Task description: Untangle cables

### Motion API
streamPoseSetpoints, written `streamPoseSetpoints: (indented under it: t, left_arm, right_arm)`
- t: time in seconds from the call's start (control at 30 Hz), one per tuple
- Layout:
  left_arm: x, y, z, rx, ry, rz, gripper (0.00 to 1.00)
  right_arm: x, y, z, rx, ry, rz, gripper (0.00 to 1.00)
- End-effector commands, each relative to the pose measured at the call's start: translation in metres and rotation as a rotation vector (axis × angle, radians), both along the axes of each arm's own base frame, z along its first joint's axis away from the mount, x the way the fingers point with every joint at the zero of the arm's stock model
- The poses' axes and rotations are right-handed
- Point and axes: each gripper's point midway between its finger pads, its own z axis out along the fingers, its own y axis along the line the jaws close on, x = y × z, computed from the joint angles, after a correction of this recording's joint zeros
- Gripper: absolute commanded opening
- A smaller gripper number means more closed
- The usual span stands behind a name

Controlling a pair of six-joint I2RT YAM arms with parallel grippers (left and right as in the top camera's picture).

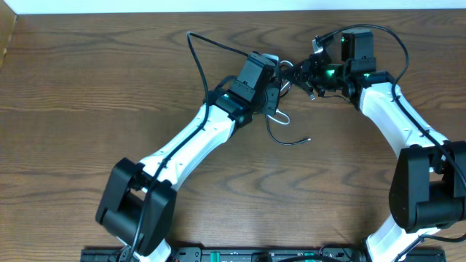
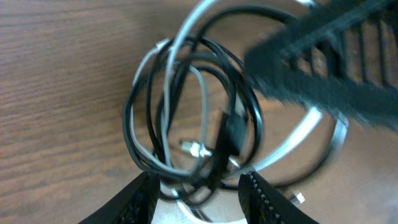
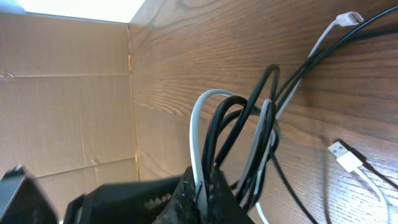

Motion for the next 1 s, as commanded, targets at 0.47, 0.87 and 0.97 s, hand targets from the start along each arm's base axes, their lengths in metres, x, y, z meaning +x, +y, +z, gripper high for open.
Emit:
streamPoseSetpoints:
  t: [0.47, 0.87, 0.97]
  left_arm:
    - [0.016, -0.005, -0.092, -0.027, 0.163, 0.235, 0.43]
    - [0.030, -0.007, -0.086, -0.089, 0.126, 0.325, 0.34]
    - [0.037, -0.013, -0.079, -0.123, 0.092, 0.319, 0.36]
  right_arm:
    - [-0.001, 0.003, 0.007, 0.018, -0.027, 0.034, 0.01]
    - [-0.003, 0.002, 0.005, 0.009, -0.032, 0.044, 0.01]
    - [-0.004, 0.003, 0.005, 0.012, -0.031, 0.047, 0.01]
